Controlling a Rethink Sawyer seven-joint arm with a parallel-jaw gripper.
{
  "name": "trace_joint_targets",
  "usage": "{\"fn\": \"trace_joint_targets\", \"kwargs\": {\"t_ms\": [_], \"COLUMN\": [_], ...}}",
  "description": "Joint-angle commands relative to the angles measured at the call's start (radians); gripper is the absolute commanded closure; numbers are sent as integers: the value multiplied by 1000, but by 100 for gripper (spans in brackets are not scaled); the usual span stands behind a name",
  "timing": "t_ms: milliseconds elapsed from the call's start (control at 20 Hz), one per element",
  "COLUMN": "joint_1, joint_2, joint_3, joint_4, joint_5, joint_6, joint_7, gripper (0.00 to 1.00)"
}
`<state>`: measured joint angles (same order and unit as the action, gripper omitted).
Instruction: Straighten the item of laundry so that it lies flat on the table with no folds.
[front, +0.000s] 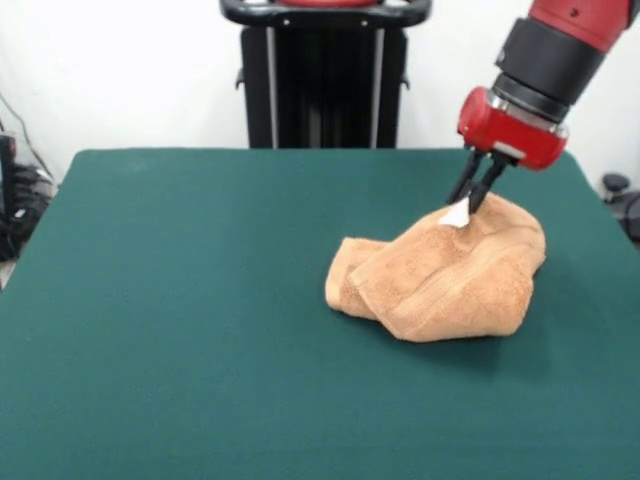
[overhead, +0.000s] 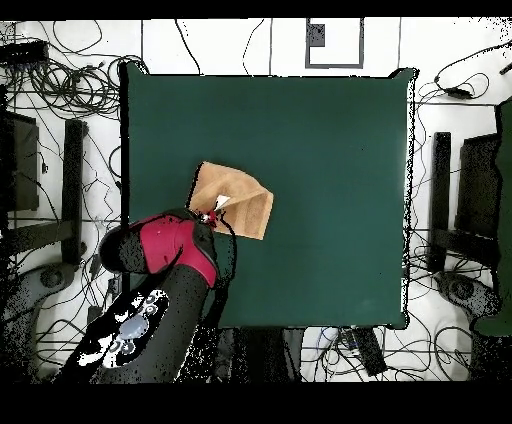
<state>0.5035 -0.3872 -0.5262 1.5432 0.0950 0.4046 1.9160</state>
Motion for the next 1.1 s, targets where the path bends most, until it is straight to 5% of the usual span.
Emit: {"fn": "trace_joint_targets", "kwargs": {"t_ms": [50,500,1100], "joint_1": [56,98,101], "joint_2": [79,158,209], "joint_3": [-21,-93,-77], "joint_4": [-104,-241,-276], "joint_5": [82,178,279], "joint_6": [35,171,70], "joint_7": [302,354,377], "gripper": [100,100,100]}}
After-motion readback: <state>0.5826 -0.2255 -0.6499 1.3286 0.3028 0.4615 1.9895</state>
